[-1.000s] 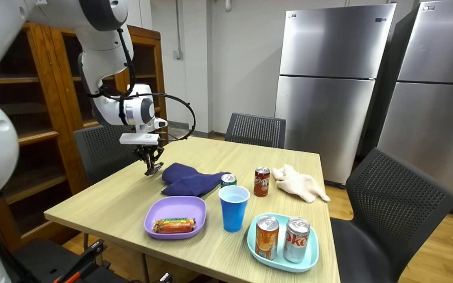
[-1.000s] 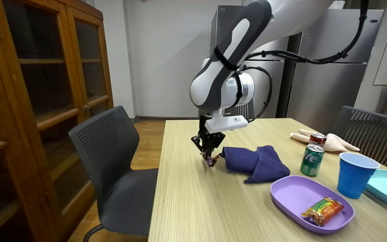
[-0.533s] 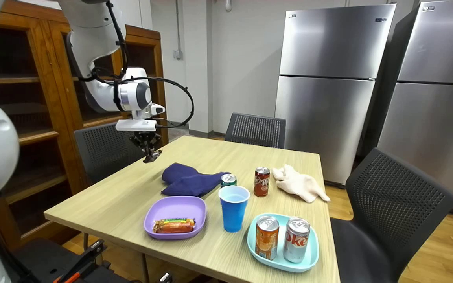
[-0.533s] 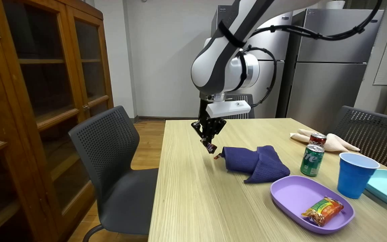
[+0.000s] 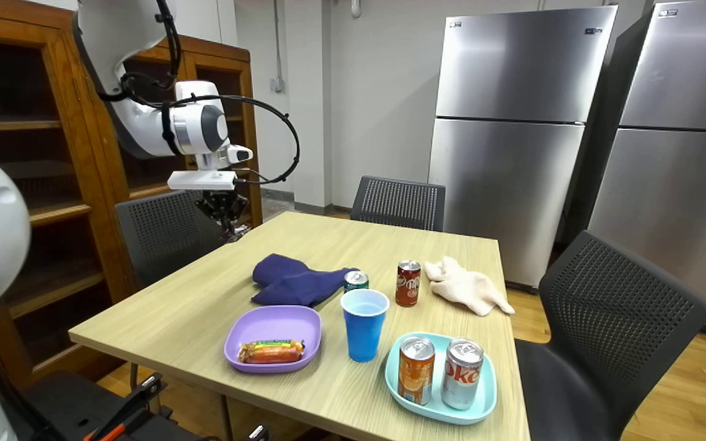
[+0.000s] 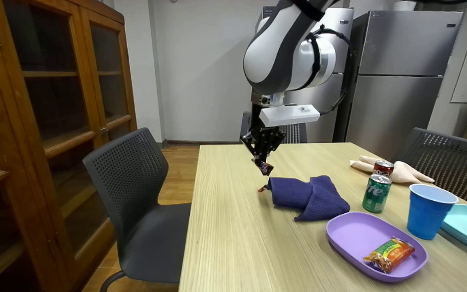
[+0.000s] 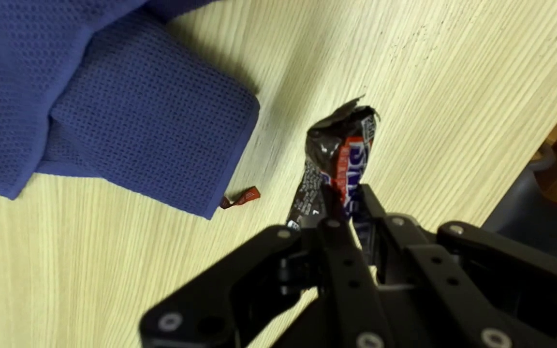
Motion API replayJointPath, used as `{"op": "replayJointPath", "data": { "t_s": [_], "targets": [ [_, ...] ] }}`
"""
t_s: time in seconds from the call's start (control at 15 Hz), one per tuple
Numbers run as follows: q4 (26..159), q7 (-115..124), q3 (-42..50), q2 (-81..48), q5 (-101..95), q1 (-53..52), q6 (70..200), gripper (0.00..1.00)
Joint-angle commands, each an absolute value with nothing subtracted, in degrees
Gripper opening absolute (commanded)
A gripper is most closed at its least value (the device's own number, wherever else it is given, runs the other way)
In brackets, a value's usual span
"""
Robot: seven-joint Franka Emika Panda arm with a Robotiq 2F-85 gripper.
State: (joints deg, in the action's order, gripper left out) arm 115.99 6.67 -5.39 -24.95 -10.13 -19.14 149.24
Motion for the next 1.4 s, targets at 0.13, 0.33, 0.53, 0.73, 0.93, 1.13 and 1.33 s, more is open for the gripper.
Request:
{"op": "replayJointPath", "data": {
  "t_s": [0.13, 0.33, 0.53, 0.73, 0.93, 1.13, 1.33],
  "targets": [
    [127.49, 13.19, -4.31, -14.33, -12.22, -19.48, 152.76, 0.03],
    [132.26, 19.44, -3.47, -10.49, -12.78, -19.49, 154.62, 0.03],
    [136.35, 26.73, -2.38, -7.38, -14.76, -19.32, 155.03, 0.03],
    [140.28, 33.20, -2.01, -4.35, -16.70, -18.48, 155.06, 0.03],
    [143.91, 38.00, -2.34, -1.90, -18.25, -17.19, 155.37, 0.03],
    [147.16, 40.24, -2.75, -0.52, -18.01, -15.08, 155.99, 0.03],
    [149.57, 40.76, -2.66, 0.15, -18.28, -12.88, 156.98, 0.03]
  ]
}}
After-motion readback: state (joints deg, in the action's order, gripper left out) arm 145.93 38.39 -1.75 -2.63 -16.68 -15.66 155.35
